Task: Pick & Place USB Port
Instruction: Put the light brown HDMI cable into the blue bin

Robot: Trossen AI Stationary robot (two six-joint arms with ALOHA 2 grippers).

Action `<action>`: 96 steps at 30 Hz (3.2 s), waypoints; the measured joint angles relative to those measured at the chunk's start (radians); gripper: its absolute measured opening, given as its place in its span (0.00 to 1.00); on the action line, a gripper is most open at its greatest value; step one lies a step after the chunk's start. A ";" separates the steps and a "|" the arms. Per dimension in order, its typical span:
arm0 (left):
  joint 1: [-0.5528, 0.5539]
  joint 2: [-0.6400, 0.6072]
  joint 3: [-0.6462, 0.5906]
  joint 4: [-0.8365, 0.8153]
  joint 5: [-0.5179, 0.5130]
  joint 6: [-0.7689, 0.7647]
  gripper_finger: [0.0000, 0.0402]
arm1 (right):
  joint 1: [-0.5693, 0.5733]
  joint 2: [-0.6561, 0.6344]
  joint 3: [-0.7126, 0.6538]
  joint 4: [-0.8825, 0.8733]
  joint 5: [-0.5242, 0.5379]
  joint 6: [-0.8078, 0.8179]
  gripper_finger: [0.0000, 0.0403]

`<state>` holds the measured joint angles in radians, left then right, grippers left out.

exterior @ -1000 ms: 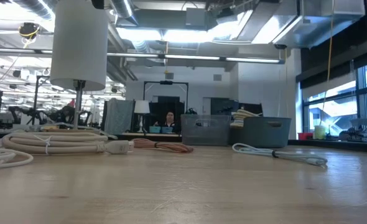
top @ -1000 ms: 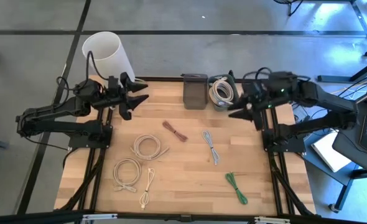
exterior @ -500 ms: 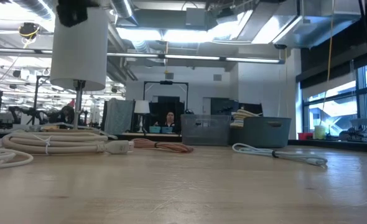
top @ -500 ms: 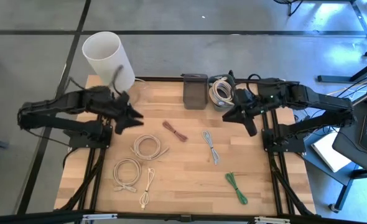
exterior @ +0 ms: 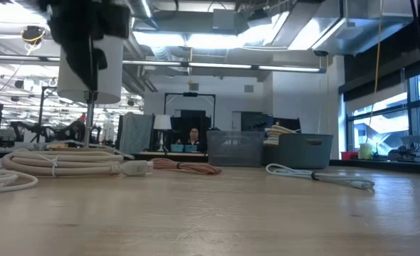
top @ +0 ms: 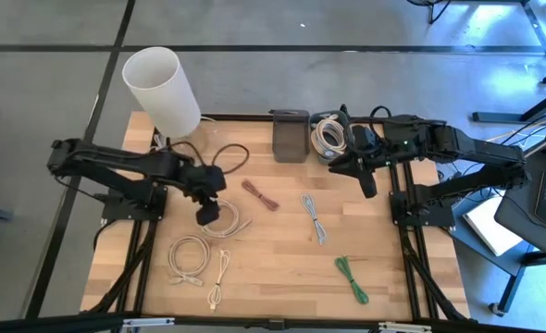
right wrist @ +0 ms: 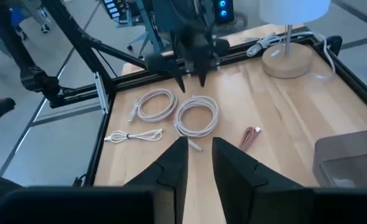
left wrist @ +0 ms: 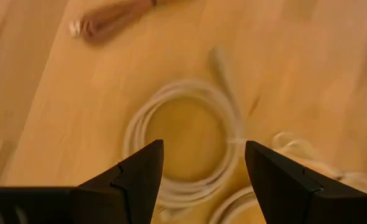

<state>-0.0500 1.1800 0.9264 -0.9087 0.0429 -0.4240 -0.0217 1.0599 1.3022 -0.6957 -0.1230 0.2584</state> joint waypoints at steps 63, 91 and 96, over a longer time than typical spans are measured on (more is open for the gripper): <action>0.181 0.185 -0.390 0.384 0.124 0.113 0.07 | 0.000 0.054 0.000 -0.072 0.183 -0.005 0.71; 0.168 -0.112 0.111 0.440 0.100 0.217 0.07 | 0.000 0.054 0.000 -0.089 0.194 -0.035 0.71; 0.181 -0.174 0.127 0.689 0.108 0.320 0.07 | -0.001 0.054 0.000 -0.075 0.266 -0.033 0.71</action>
<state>0.1309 1.0064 1.0529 -0.2200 0.1504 -0.1042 -0.0223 1.1137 1.3022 -0.7706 0.1433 0.2250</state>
